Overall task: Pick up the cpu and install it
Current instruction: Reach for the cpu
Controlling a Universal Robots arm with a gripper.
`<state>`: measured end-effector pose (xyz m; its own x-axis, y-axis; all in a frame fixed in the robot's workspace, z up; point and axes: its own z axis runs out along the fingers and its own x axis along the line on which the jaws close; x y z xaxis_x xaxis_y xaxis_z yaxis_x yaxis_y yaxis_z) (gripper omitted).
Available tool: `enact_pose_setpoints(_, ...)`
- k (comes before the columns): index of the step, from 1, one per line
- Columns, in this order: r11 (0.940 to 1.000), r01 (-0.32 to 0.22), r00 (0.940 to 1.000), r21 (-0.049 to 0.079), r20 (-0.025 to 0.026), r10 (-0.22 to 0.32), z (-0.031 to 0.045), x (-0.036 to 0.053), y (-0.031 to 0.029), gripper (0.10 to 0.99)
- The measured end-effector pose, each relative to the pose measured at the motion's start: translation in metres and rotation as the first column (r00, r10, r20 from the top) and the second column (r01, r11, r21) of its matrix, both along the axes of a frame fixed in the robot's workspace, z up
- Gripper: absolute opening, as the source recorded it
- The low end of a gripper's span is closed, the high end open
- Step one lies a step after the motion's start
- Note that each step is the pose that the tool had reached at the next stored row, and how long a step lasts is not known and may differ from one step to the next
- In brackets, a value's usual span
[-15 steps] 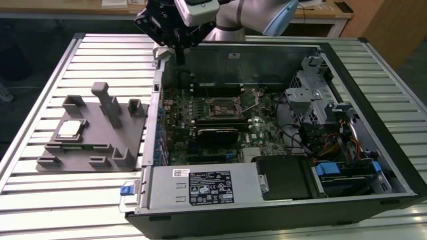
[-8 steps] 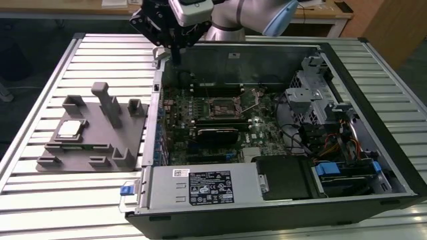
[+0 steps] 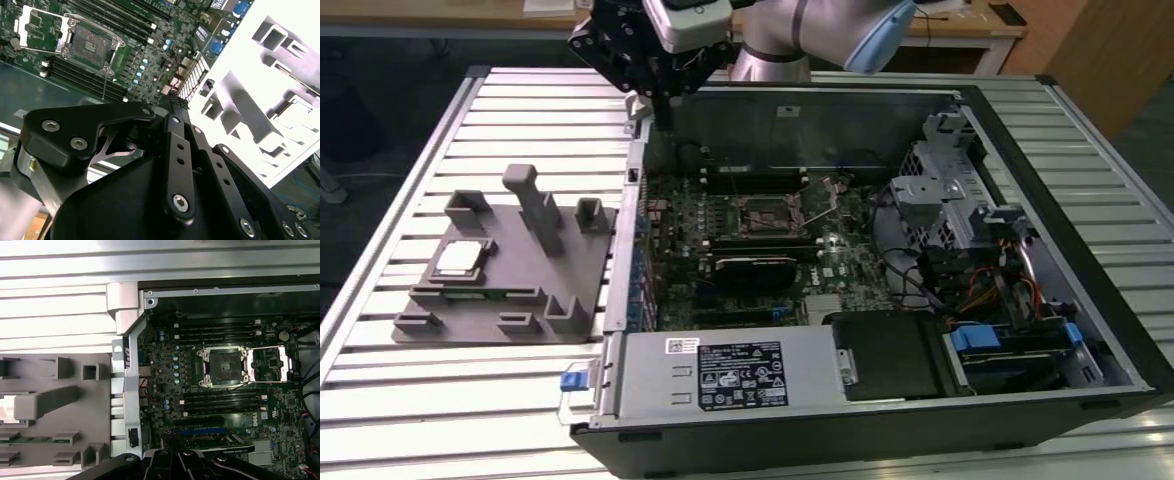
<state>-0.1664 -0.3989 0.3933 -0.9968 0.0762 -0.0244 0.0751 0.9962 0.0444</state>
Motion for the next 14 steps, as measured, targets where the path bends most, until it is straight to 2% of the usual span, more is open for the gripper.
enact_pose_setpoints(14,1.0,0.0,1.0,0.0,0.0,0.0,0.0,-0.0099,0.0,0.106)
